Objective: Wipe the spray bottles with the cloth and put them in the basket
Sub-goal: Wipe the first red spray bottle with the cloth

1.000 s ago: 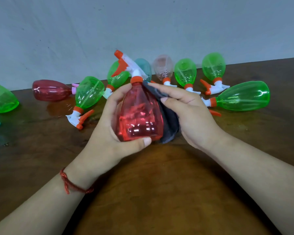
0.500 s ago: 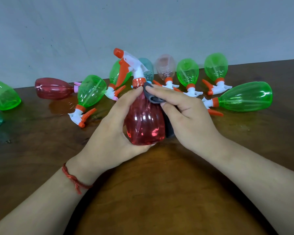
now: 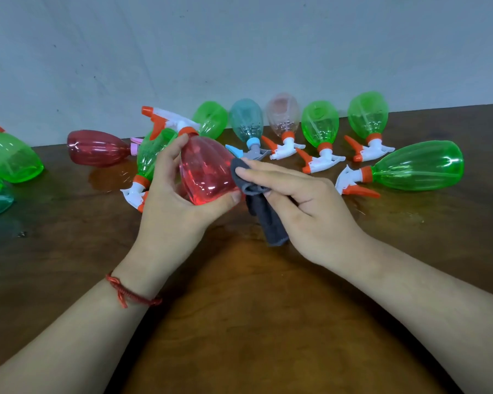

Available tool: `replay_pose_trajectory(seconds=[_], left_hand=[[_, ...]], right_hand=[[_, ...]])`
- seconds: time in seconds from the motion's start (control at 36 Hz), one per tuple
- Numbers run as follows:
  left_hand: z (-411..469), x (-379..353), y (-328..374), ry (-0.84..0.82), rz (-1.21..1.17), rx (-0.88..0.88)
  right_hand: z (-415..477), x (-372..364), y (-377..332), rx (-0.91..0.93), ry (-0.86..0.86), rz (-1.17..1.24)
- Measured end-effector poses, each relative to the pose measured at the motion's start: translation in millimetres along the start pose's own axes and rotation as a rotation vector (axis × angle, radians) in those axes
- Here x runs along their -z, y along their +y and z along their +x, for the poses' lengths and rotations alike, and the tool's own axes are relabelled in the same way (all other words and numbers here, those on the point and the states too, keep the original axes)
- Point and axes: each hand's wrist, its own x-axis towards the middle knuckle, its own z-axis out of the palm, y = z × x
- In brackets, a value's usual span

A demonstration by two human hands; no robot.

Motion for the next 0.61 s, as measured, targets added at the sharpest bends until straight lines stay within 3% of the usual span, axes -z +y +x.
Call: replay_pose_trajectory(seconds=[0.39,0.47,0.61], left_hand=[[-20,-11,23,-0.369,0.089,-0.185],[-18,-8,24,-0.432,0.154,-0.208],[-13,-5,18,-0.399,0.270,-0.266]], right_hand=[[15,13,0,-0.309,0.069,0.653],[15,15,0,-0.280,0.110,0.639],[15,17,-4,-0.201,0.163,0.388]])
